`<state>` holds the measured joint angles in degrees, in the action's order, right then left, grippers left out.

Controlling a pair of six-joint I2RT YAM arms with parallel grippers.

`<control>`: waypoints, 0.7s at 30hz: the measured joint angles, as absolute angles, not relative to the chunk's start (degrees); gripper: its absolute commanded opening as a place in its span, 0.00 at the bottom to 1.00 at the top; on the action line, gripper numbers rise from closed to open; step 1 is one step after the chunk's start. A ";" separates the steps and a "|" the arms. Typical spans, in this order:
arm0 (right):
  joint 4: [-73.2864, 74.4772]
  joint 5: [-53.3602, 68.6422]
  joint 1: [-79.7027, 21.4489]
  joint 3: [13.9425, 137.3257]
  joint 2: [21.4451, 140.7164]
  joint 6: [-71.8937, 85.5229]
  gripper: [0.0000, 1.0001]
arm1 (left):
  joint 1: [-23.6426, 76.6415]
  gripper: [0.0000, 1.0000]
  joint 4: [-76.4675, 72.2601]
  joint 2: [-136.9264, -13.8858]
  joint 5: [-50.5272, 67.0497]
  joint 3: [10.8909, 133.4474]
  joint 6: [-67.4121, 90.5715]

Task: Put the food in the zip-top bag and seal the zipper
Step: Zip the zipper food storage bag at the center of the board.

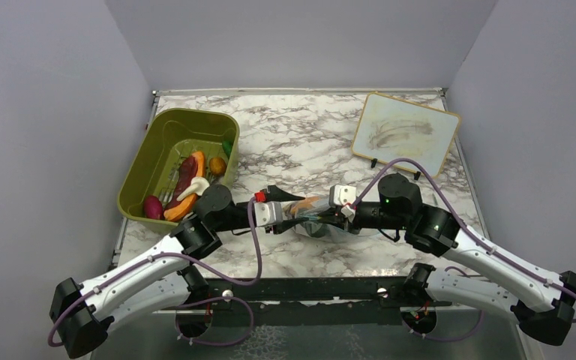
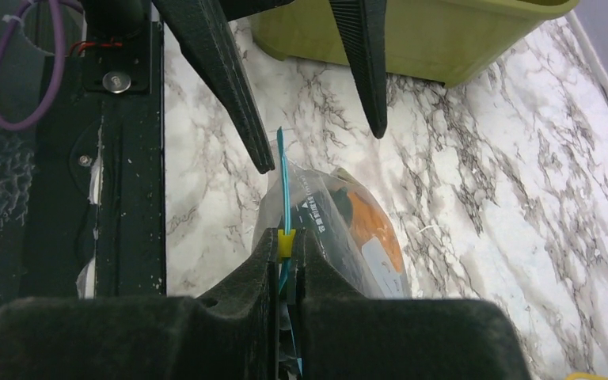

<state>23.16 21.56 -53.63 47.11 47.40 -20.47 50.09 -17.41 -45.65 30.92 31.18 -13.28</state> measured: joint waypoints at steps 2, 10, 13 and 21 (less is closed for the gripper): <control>23.16 22.41 -53.63 47.44 47.79 -20.69 0.01 | 50.09 0.51 -14.74 -46.15 32.64 33.36 -15.09; 23.03 23.66 -53.63 47.72 48.62 -20.86 0.01 | 50.09 0.51 -8.73 -47.31 38.15 35.20 -18.83; 22.74 24.16 -53.63 47.72 48.88 -20.86 0.01 | 50.09 0.47 -6.22 -48.03 39.57 35.35 -20.12; 22.24 25.45 -53.63 47.72 49.12 -20.86 0.01 | 50.09 0.35 -4.60 -49.01 40.56 36.12 -21.19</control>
<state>22.24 25.45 -53.63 47.72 49.12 -20.86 50.09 -4.60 -49.01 40.56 36.12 -21.19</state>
